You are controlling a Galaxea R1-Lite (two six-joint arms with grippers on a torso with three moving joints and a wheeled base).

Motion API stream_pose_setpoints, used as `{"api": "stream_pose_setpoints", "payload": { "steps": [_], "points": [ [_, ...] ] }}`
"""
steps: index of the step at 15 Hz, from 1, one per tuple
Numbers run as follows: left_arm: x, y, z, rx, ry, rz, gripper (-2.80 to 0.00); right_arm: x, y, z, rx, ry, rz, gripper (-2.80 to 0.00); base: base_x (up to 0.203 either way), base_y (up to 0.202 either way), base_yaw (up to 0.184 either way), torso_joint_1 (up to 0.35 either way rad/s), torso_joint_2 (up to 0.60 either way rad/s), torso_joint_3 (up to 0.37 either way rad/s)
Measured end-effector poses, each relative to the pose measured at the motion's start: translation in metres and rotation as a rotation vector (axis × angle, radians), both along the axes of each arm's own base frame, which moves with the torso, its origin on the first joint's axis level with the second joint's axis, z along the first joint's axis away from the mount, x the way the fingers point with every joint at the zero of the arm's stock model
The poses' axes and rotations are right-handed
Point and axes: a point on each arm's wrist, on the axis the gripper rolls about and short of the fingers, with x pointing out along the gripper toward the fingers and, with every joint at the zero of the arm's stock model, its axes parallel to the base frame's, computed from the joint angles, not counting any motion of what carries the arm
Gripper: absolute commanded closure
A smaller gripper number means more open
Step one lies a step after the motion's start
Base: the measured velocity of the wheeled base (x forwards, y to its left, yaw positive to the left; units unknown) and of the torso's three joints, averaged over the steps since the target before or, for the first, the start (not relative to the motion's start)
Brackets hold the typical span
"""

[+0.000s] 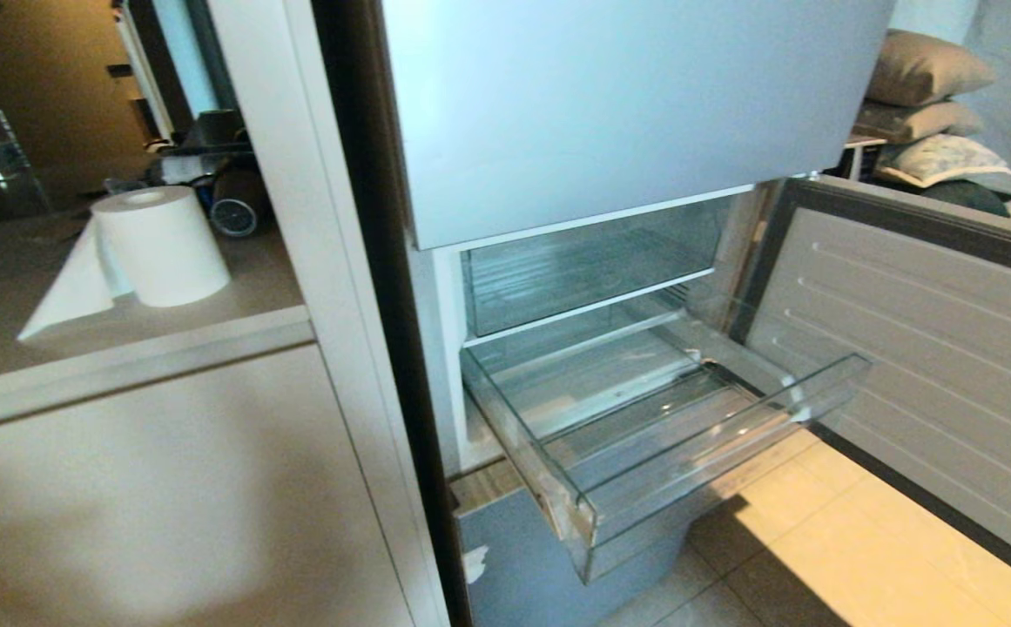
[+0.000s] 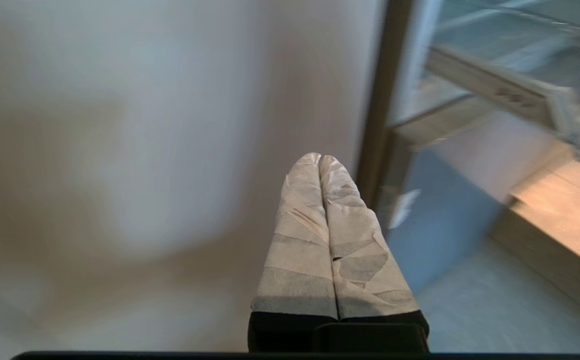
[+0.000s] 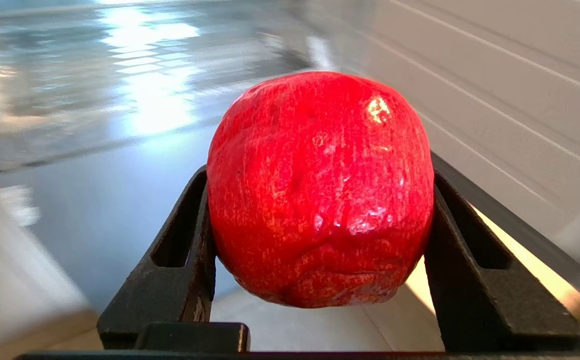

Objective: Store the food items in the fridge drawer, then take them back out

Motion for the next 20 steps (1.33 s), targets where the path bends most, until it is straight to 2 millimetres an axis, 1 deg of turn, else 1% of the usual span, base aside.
{"api": "stream_pose_setpoints", "payload": {
  "steps": [7,13,15,17,18,20],
  "points": [
    [0.0,0.0,0.0,0.0,0.0,0.0,0.0,0.0,0.0,0.0,0.007,0.0,-0.002,0.0,-0.001,0.007,-0.169,0.002,0.0,0.004],
    [0.0,0.0,0.0,0.0,0.0,0.0,0.0,0.003,0.0,0.003,0.014,0.027,-0.012,0.0,0.0,0.001,-0.014,0.001,0.0,0.0],
    [0.0,0.0,0.0,0.0,0.0,0.0,0.0,0.007,-0.001,0.022,0.064,0.007,-0.072,0.0,0.0,0.0,0.0,0.0,0.0,0.0],
    [0.0,0.0,0.0,-0.001,0.0,0.0,0.0,0.019,-0.002,0.046,0.138,0.011,-0.177,0.0,0.0,0.0,0.0,0.0,0.0,0.0],
    [0.0,0.0,0.0,0.0,0.0,0.0,0.0,0.027,-0.003,0.057,0.175,0.01,-0.256,0.0,0.0,0.0,0.0,0.0,0.0,0.0],
    [0.0,0.0,0.0,0.0,0.0,0.0,0.0,0.045,-0.011,0.075,0.234,-0.008,-0.482,0.0,0.0,0.0,0.0,0.0,0.0,0.0]
  ]
}}
